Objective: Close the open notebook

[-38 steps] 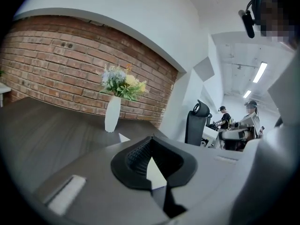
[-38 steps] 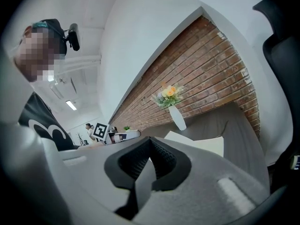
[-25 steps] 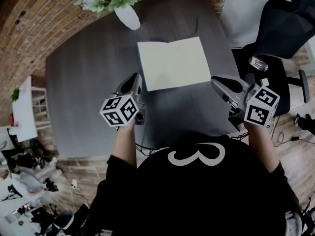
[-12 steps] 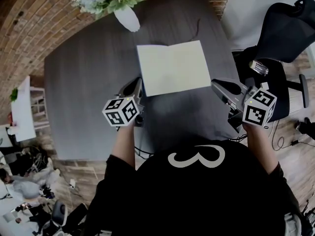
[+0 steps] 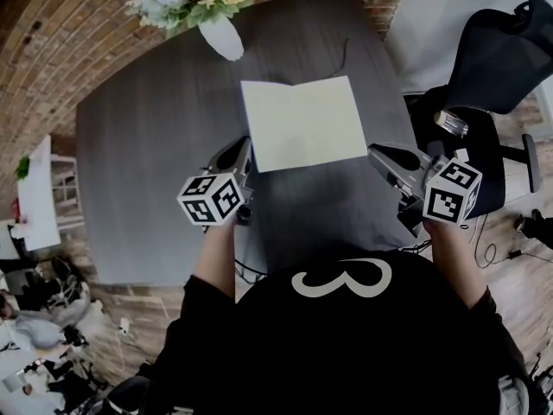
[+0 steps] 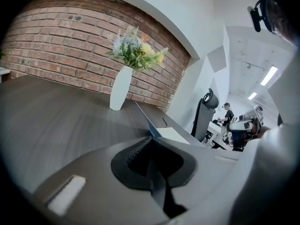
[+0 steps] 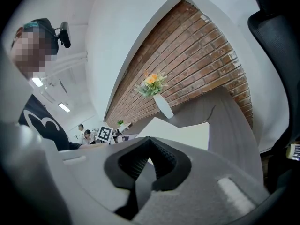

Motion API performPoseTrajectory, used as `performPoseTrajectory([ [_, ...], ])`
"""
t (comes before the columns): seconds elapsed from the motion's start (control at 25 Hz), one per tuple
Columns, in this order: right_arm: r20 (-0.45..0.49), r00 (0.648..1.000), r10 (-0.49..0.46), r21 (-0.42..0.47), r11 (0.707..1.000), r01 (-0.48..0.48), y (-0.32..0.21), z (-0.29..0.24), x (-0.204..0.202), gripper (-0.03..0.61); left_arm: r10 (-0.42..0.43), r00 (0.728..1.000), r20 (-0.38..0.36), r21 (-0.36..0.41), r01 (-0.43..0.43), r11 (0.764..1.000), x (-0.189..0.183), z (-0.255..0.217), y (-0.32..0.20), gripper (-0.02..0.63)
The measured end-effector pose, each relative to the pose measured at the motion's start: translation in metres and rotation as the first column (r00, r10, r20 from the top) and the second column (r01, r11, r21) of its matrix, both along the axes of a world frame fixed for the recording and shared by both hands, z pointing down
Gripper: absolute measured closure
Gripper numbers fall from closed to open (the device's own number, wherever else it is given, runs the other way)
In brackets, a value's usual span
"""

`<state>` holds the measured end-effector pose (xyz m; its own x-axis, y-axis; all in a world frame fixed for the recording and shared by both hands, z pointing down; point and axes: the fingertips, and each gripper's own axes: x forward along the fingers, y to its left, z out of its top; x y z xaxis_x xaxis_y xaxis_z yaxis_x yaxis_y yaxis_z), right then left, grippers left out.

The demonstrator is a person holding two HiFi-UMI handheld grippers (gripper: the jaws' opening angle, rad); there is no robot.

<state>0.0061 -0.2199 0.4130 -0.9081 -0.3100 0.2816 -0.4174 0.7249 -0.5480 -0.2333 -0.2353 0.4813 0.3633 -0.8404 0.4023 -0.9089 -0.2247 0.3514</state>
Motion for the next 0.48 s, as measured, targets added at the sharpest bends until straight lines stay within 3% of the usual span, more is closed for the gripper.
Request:
performPoseTrajectory([
  [0.48, 0.000, 0.999, 0.038, 0.001, 0.999, -0.038, 0.007, -0.002, 0.015, 0.577, 0.089, 0.996, 0.000, 0.067, -0.089, 0.994, 0.041, -0.033, -0.014, 0.600],
])
